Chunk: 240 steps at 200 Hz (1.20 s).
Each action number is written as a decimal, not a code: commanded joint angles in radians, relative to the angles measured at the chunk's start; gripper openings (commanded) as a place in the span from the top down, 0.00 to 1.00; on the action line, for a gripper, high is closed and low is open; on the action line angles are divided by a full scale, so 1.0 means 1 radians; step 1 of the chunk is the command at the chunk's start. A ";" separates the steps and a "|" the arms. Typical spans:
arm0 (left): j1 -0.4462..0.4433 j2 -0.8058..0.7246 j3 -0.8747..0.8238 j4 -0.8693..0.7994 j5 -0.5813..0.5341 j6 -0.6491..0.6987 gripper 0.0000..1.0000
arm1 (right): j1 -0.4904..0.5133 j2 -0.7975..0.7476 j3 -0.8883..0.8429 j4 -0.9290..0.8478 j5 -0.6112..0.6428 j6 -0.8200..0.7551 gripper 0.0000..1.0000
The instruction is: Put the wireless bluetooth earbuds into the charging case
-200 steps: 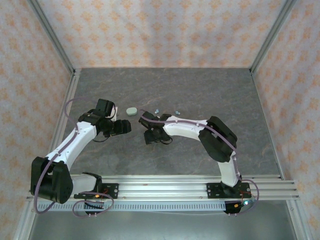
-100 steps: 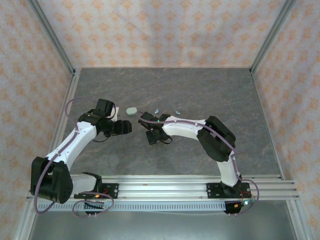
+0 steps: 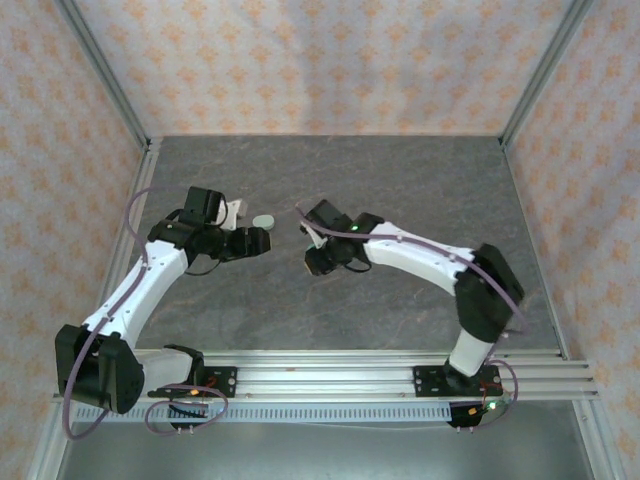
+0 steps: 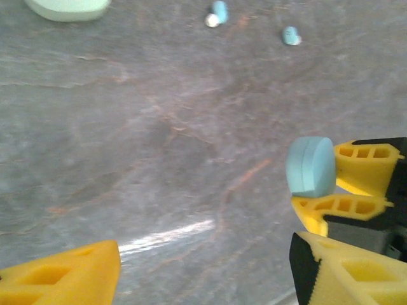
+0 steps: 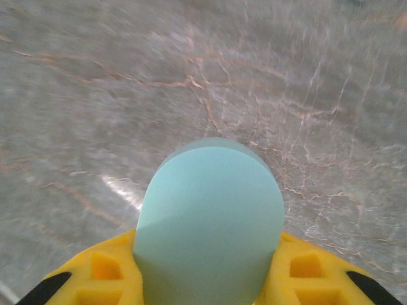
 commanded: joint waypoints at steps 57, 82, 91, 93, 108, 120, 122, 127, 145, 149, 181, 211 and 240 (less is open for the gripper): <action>-0.103 0.032 0.081 0.092 0.277 -0.168 0.37 | 0.005 -0.197 0.003 -0.063 -0.253 -0.159 0.77; -0.132 0.045 0.077 0.131 0.313 -0.187 0.37 | 0.005 -0.218 0.006 -0.060 -0.294 -0.152 0.77; -0.146 0.046 0.080 0.146 0.322 -0.200 0.37 | 0.005 -0.223 0.007 -0.063 -0.300 -0.152 0.78; -0.147 0.046 0.081 0.148 0.323 -0.212 0.37 | 0.005 -0.223 0.008 -0.062 -0.300 -0.152 0.78; -0.166 0.051 0.085 0.159 0.334 -0.228 0.37 | 0.005 -0.227 0.007 -0.064 -0.298 -0.152 0.78; -0.179 0.057 0.088 0.162 0.342 -0.238 0.37 | 0.005 -0.234 0.004 -0.057 -0.291 -0.151 0.78; -0.181 0.058 0.087 0.163 0.344 -0.239 0.37 | 0.005 -0.234 0.005 -0.057 -0.291 -0.149 0.78; -0.187 0.060 0.087 0.165 0.347 -0.243 0.37 | 0.005 -0.237 0.002 -0.052 -0.287 -0.149 0.78; -0.203 0.066 0.085 0.168 0.355 -0.255 0.37 | 0.004 -0.249 -0.003 -0.033 -0.270 -0.143 0.79; -0.206 0.067 0.085 0.168 0.356 -0.258 0.37 | 0.005 -0.252 -0.004 -0.029 -0.266 -0.142 0.79; -0.220 0.071 0.091 0.168 0.363 -0.277 0.44 | 0.005 -0.267 -0.013 -0.005 -0.252 -0.134 0.79; -0.220 0.074 0.102 0.167 0.358 -0.296 0.67 | 0.003 -0.276 -0.019 -0.002 -0.240 -0.132 0.75; -0.220 0.066 0.103 0.201 0.328 -0.345 0.79 | -0.004 -0.302 -0.039 0.036 -0.230 -0.093 0.61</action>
